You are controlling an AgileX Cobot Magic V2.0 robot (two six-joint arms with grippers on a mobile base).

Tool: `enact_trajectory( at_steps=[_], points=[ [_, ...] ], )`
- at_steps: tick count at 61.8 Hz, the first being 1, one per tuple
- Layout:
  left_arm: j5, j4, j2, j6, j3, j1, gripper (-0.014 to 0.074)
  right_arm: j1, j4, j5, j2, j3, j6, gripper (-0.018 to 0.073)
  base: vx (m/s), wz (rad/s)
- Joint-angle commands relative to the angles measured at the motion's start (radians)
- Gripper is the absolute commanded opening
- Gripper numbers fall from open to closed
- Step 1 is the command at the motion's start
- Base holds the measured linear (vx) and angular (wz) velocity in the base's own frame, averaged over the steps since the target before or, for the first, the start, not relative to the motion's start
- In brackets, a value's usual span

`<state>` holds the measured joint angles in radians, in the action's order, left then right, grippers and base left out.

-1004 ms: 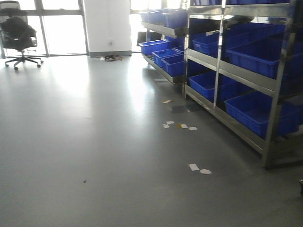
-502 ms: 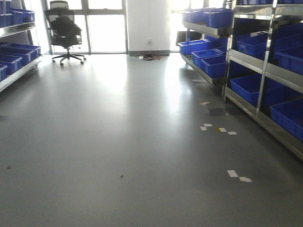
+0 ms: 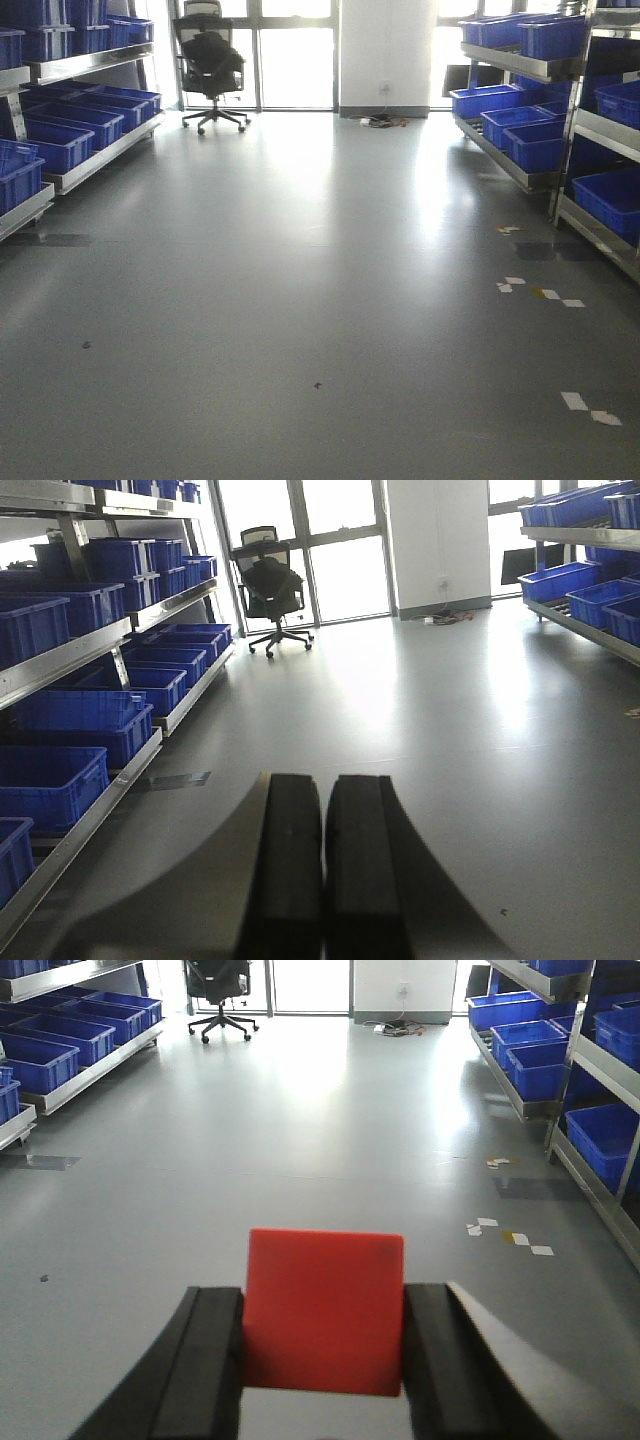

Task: Pick red cube and place on left shelf
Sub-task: 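Drive the base forward down the aisle between bin shelves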

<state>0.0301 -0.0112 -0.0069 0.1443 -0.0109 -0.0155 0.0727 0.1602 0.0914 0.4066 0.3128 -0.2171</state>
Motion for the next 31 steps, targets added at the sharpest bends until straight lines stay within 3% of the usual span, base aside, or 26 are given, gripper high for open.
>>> enact_trajectory(
  at_steps=[1, 31],
  points=[
    [-0.091, -0.005, 0.007, 0.001, -0.022, -0.005, 0.0106, -0.005, 0.010, -0.086, 0.001, 0.029, 0.005, 0.0059, 0.23, 0.04],
    [-0.091, -0.005, 0.007, 0.001, -0.022, -0.005, 0.0106, -0.005, 0.010, -0.086, 0.001, 0.029, 0.005, 0.0059, 0.33, -0.02]
  ],
)
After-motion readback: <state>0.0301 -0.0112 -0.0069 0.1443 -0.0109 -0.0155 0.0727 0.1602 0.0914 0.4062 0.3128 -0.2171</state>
